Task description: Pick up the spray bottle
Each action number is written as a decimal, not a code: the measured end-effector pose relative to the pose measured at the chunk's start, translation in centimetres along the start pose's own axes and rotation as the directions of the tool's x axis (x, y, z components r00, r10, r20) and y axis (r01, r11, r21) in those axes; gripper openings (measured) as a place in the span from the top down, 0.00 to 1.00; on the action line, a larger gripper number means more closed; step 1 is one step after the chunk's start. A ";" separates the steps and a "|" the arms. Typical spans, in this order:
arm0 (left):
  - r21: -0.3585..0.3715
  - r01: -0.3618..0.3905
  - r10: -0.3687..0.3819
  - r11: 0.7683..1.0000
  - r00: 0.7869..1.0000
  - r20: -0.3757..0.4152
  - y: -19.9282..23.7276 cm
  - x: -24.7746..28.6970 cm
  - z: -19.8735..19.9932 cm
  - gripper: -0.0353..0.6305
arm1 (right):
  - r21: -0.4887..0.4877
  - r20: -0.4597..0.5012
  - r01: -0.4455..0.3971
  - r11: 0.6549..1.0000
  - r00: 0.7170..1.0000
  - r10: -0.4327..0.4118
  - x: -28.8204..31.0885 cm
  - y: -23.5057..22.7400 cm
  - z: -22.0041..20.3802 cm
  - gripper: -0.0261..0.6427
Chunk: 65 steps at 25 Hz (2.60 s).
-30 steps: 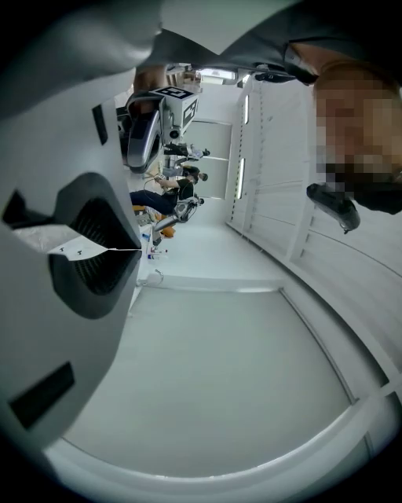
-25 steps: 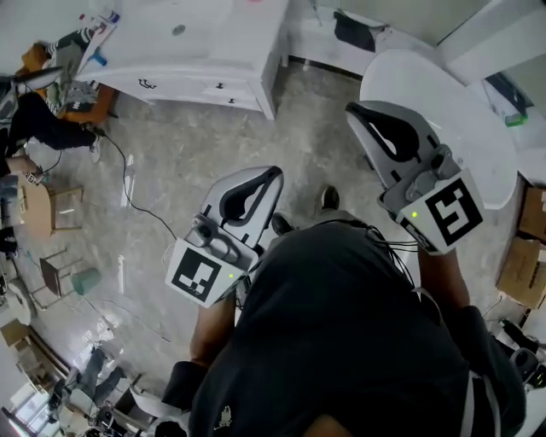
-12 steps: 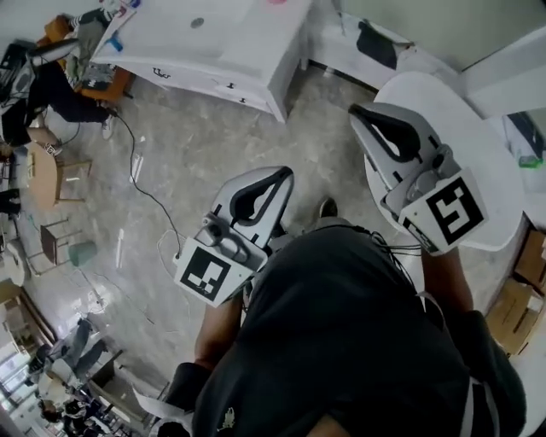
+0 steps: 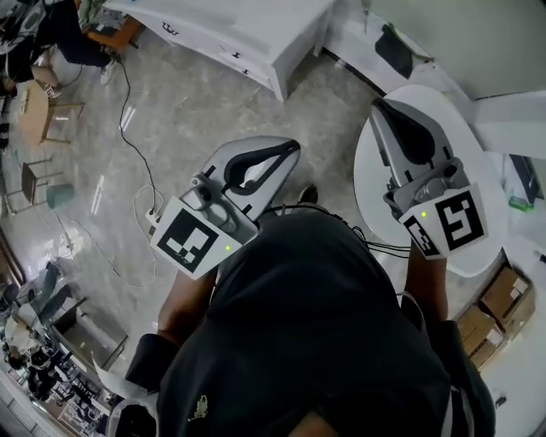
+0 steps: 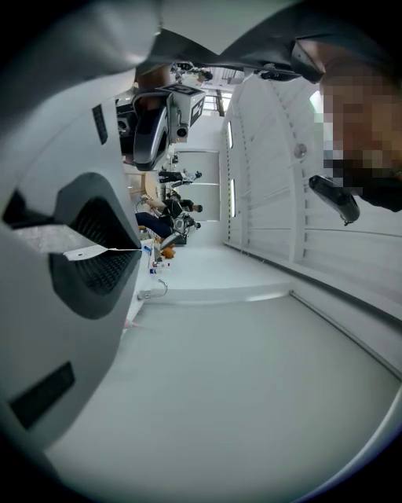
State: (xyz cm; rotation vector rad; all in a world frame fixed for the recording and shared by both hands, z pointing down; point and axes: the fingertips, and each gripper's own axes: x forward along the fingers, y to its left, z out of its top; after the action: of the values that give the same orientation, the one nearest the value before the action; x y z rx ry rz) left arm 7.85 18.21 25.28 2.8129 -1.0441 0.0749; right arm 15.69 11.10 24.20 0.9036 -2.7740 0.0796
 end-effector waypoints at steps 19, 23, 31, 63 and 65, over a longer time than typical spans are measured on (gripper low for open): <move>-0.005 0.220 -0.220 0.976 0.975 0.018 9.4 -5.2 0.8 0.94 | -0.013 -0.019 0.223 0.975 0.975 -0.223 7.5 3.5 3.9 0.95; -0.022 0.236 -0.236 0.971 0.972 0.023 11.6 -7.0 0.7 0.94 | -0.026 -0.022 0.245 0.969 0.969 -0.245 10.0 4.4 5.0 0.95; -0.063 0.287 -0.283 0.956 0.957 0.060 14.3 -6.7 -0.1 0.94 | -0.026 -0.038 0.235 0.972 0.971 -0.236 13.3 5.5 5.7 0.95; -0.026 0.032 -0.033 0.999 0.999 -0.037 9.7 7.9 1.4 0.94 | 0.020 0.004 0.037 0.999 0.999 -0.037 7.4 -10.2 0.6 0.95; -0.034 0.046 -0.047 0.998 0.998 -0.045 8.9 8.0 1.0 0.94 | 0.025 0.005 0.041 0.999 0.999 -0.042 7.0 -10.1 0.5 0.95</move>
State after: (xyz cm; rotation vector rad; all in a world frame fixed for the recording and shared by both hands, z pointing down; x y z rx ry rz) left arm 8.09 6.19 26.05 2.7908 -0.9609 0.1152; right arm 16.03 -1.20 25.13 0.9688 -2.7641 0.1057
